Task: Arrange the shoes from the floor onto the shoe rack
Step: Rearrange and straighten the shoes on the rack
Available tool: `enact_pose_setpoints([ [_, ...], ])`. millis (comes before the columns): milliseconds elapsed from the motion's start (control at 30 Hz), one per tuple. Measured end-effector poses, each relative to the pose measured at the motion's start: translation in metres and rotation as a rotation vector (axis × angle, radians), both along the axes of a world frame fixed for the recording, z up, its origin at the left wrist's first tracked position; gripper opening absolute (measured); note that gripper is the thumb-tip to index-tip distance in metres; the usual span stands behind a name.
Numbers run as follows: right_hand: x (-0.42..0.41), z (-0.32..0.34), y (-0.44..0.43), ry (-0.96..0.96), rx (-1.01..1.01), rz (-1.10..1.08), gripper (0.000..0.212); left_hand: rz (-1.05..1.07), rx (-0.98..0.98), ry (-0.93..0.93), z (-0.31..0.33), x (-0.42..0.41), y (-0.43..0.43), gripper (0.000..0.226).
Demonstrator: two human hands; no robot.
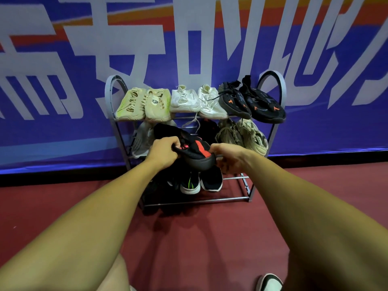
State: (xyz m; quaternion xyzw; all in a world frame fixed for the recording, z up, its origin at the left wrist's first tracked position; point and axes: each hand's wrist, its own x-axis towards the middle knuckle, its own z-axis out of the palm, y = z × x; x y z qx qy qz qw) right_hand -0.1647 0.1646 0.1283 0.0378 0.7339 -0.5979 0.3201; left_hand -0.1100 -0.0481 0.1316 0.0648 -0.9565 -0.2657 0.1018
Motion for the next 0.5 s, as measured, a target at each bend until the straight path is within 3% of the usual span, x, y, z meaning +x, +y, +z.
enact_pose_setpoints([
  [133, -0.005, 0.001, -0.003, -0.008, -0.068, -0.116, 0.037, 0.078, -0.003, 0.055, 0.003, -0.002, 0.006, 0.027],
  [233, 0.000, 0.009, -0.007, -0.087, -0.098, -0.053, 0.048, 0.110, -0.033, 0.057, 0.004, -0.003, 0.012, 0.023],
  [300, 0.003, 0.010, -0.012, -0.106, -0.080, 0.012, 0.042, 0.122, -0.060, 0.061, 0.002, -0.004, 0.015, 0.022],
  [500, 0.002, 0.009, -0.016, -0.062, -0.107, -0.108, 0.022, 0.103, -0.010, 0.031, 0.003, -0.005, 0.019, 0.030],
])
